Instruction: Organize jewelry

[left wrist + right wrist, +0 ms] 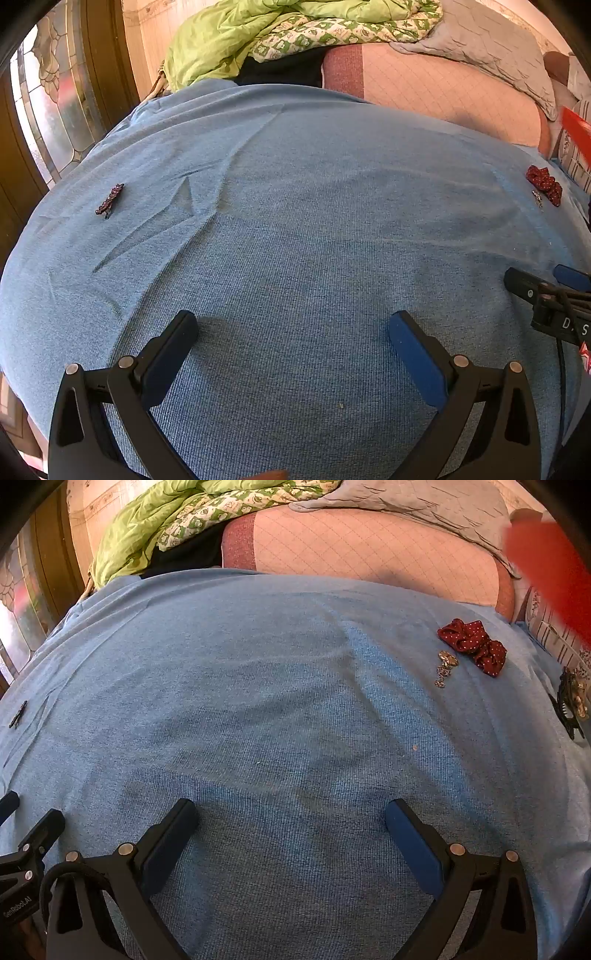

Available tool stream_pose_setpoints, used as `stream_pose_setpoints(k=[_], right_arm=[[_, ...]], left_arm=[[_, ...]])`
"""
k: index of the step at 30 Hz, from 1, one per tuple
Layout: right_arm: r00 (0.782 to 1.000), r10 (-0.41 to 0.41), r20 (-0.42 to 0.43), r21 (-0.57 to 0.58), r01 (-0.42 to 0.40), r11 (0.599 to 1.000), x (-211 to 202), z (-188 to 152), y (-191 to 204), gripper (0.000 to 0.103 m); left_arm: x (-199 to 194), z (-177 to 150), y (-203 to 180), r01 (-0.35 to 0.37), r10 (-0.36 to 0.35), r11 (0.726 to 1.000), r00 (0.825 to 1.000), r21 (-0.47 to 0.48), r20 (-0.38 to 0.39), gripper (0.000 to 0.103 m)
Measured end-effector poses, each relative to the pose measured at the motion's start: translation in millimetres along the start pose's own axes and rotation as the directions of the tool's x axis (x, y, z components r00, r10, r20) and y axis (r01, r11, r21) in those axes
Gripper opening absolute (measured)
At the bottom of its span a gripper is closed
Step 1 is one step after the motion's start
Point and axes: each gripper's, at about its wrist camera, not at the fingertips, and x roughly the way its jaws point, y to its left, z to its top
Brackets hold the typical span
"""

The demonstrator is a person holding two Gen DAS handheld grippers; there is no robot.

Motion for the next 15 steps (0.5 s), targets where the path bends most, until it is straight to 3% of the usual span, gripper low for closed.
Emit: stream_pose_setpoints(k=[15], right_arm=[[1.000, -0.001, 0.002, -0.001, 0.001, 1.000, -5.3, -4.4, 2.0, 0.103]], left_arm=[[-3.4, 1.4, 0.0, 0.000, 0.000, 1.000, 1.000, -0.001, 0.001, 0.103]])
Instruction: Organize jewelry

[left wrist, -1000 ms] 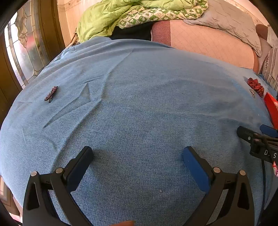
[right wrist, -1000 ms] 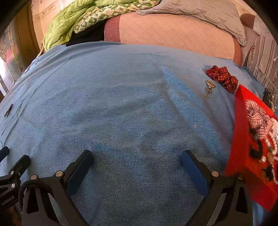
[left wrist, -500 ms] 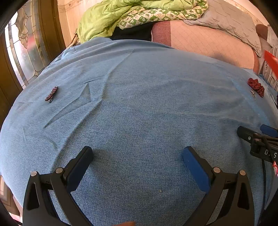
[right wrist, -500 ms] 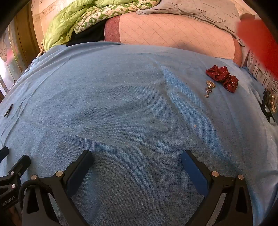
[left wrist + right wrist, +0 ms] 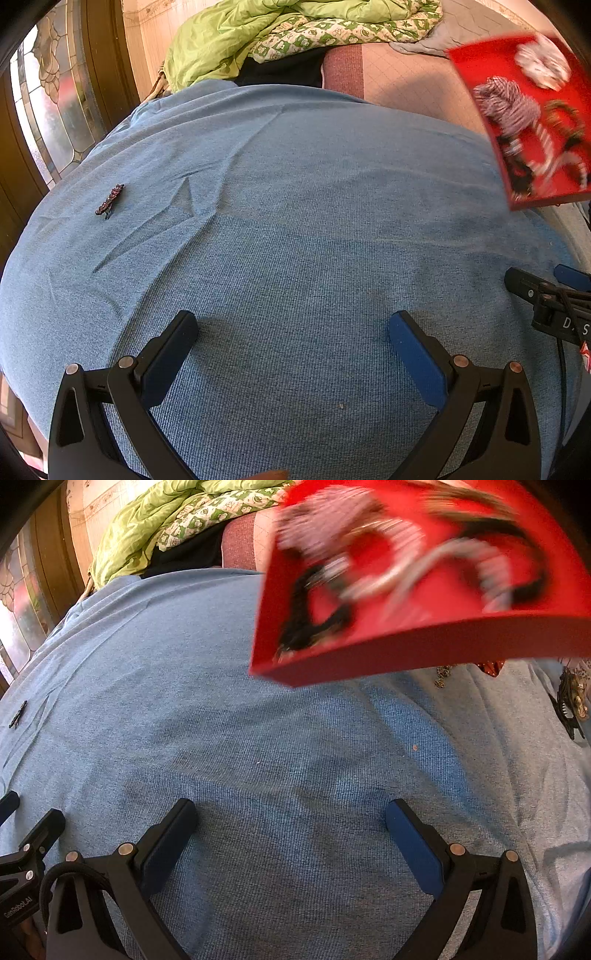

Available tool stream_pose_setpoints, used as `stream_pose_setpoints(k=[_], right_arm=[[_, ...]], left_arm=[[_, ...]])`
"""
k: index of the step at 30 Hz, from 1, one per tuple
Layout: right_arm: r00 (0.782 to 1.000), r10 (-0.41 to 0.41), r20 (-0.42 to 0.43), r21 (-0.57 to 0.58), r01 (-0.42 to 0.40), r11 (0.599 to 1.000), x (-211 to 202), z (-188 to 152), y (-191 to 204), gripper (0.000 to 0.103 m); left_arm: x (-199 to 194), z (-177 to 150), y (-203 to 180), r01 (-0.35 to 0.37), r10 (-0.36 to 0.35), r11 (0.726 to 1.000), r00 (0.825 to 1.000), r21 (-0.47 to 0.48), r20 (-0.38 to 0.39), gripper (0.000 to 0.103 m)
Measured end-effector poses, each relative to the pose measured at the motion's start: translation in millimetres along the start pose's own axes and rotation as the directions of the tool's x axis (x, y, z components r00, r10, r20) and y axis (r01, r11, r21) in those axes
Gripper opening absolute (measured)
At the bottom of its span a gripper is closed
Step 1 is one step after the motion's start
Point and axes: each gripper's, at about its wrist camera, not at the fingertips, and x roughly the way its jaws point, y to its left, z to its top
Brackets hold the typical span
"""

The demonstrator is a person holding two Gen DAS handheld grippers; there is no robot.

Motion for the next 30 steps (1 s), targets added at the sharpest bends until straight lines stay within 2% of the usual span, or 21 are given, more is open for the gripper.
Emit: stream_pose_setpoints(k=[30], right_arm=[[1.000, -0.003, 0.000, -0.002, 0.003, 1.000, 0.8, 2.4, 2.4, 0.103]], left_arm=[[3.8, 2.1, 4.5, -0.003, 0.003, 1.000, 1.000, -0.010, -0.006, 0.103]])
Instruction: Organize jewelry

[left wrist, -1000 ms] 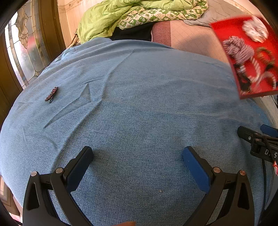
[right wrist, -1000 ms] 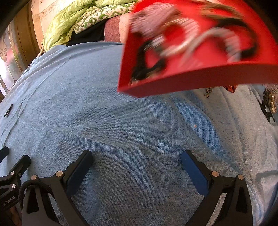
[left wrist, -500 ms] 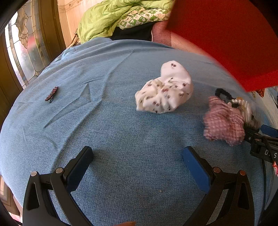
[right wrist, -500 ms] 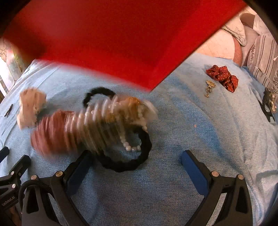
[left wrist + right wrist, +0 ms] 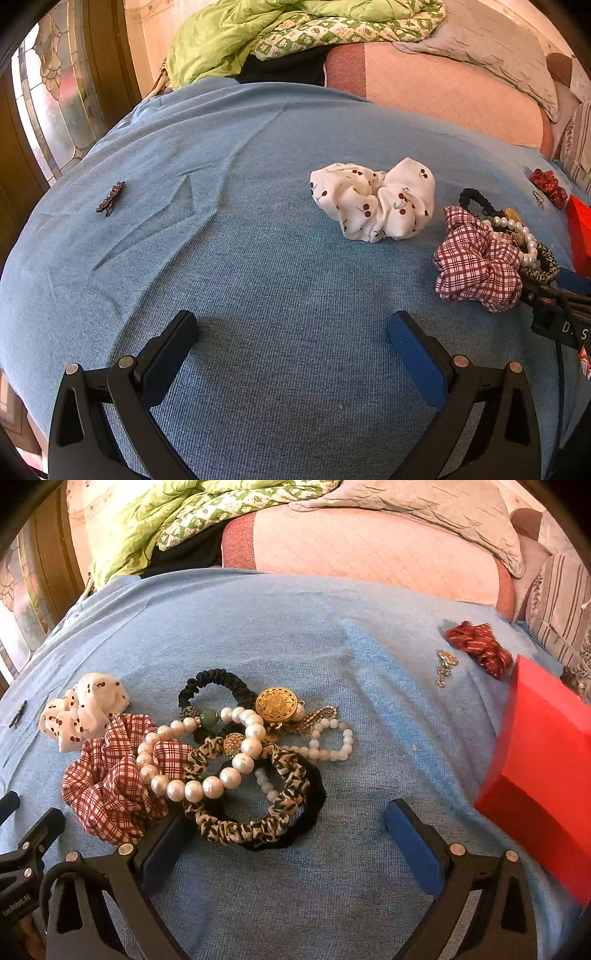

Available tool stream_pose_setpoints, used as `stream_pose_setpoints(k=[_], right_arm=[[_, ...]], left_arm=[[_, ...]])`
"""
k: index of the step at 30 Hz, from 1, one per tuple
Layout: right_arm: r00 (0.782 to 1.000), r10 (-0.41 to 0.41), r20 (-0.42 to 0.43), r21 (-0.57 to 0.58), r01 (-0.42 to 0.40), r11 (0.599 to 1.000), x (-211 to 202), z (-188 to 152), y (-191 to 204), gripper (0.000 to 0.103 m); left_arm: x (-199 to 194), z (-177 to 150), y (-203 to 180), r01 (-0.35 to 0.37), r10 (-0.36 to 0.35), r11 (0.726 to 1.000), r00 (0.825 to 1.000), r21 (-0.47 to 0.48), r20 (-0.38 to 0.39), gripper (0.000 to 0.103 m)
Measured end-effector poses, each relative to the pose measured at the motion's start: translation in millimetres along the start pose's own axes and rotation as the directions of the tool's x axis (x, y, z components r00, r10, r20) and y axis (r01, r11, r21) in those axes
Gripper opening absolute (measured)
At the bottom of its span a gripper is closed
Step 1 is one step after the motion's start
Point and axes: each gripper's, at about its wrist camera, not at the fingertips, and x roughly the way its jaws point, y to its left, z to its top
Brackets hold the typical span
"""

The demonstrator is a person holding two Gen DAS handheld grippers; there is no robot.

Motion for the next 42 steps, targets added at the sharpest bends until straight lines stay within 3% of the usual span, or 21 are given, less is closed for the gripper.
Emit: stream_pose_setpoints(k=[19, 24, 28, 31, 36, 38, 41, 42], right_arm=[[1.000, -0.020, -0.002, 0.008, 0.020, 1.000, 0, 0, 4, 0.103], [0.993, 0.086, -0.084, 0.029, -0.084, 0.996, -9, 5, -8, 0.102], [0.981, 0.191, -0.019, 0.170, -0.185, 0.968, -44, -12, -27, 0.099], [0.976, 0.206, 0.068, 0.146, -0.214, 0.966, -88, -24, -30, 0.098], [0.908, 0.342, 0.244, 0.102, -0.375, 0.922, -174, -37, -32, 0.095], [0.868, 0.396, 0.299, 0.084, -0.437, 0.896, -203, -42, -30, 0.091], [0.843, 0.417, 0.339, 0.065, -0.464, 0.884, -235, -51, -28, 0.091], [0.847, 0.407, 0.343, 0.055, -0.450, 0.891, -241, -53, -27, 0.091]], left_arm=[[-1, -3, 0, -0.004, 0.004, 1.000, 1.000, 0.002, 0.007, 0.103], [-3, -2, -1, -0.014, 0.014, 1.000, 1.000, 0.001, -0.003, 0.103], [-18, -6, 0, -0.051, 0.051, 0.999, 0.999, -0.003, 0.001, 0.103], [-52, -8, 0, -0.034, 0.033, 0.999, 0.997, 0.013, 0.072, 0.103], [-117, -16, -7, 0.003, -0.006, 1.000, 0.985, 0.019, 0.173, 0.103], [-141, -22, -11, 0.024, -0.029, 0.999, 0.980, 0.028, 0.199, 0.103], [-167, -31, -14, 0.040, -0.048, 0.998, 0.975, 0.039, 0.219, 0.103], [-174, -32, -14, 0.046, -0.054, 0.998, 0.974, 0.042, 0.220, 0.103]])
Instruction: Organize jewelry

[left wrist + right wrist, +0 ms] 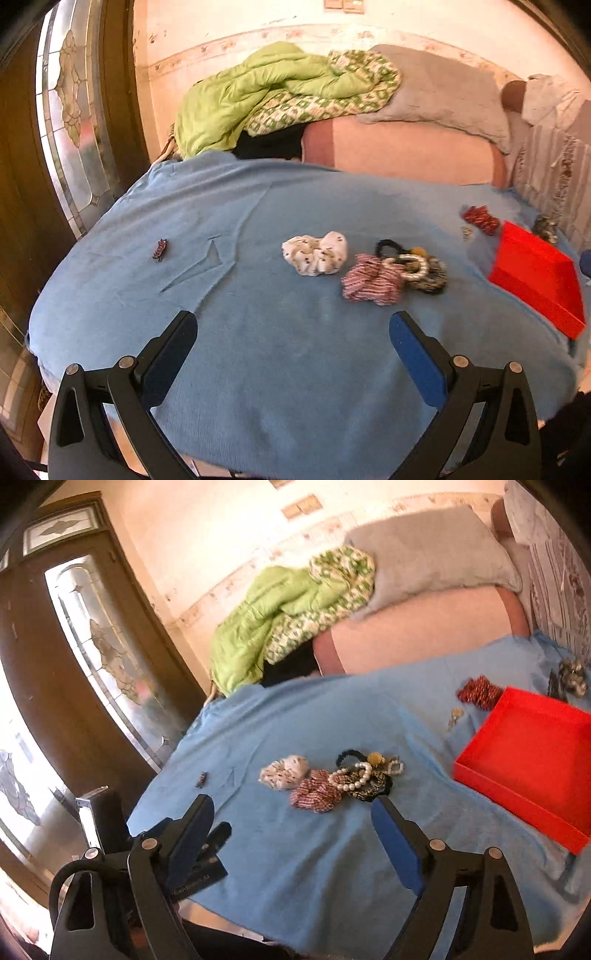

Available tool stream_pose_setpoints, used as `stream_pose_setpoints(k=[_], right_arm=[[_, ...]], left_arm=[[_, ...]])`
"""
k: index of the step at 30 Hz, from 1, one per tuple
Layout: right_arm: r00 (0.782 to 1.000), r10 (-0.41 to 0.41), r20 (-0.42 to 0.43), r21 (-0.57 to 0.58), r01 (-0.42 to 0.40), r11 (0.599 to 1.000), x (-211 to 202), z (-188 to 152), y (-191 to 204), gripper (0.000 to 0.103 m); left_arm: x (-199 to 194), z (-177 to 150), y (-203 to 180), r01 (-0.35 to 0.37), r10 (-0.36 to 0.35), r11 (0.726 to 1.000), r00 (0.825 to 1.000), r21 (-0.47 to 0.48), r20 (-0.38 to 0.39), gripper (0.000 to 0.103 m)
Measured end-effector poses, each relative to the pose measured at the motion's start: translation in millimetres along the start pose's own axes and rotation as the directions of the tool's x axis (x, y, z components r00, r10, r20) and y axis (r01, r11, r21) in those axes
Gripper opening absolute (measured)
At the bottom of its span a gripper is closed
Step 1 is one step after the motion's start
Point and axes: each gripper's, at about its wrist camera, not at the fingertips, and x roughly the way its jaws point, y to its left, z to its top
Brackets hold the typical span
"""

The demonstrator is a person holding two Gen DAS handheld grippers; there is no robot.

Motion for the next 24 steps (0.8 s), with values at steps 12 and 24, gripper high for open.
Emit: stream_pose_setpoints(k=[12, 24], right_arm=[[0.993, -0.119, 0.000, -0.131, 0.118, 0.984, -34, -18, 34, 0.091], [0.988, -0.147, -0.038, -0.131, 0.141, 0.981, -31, -21, 33, 0.091]], left_arm=[[-44, 0, 2, -0.037, 0.036, 0.999, 0.998, 0.025, 0.052, 0.103], [-47, -3, 4, -0.057, 0.056, 0.998, 0.997, 0.024, 0.055, 0.103]])
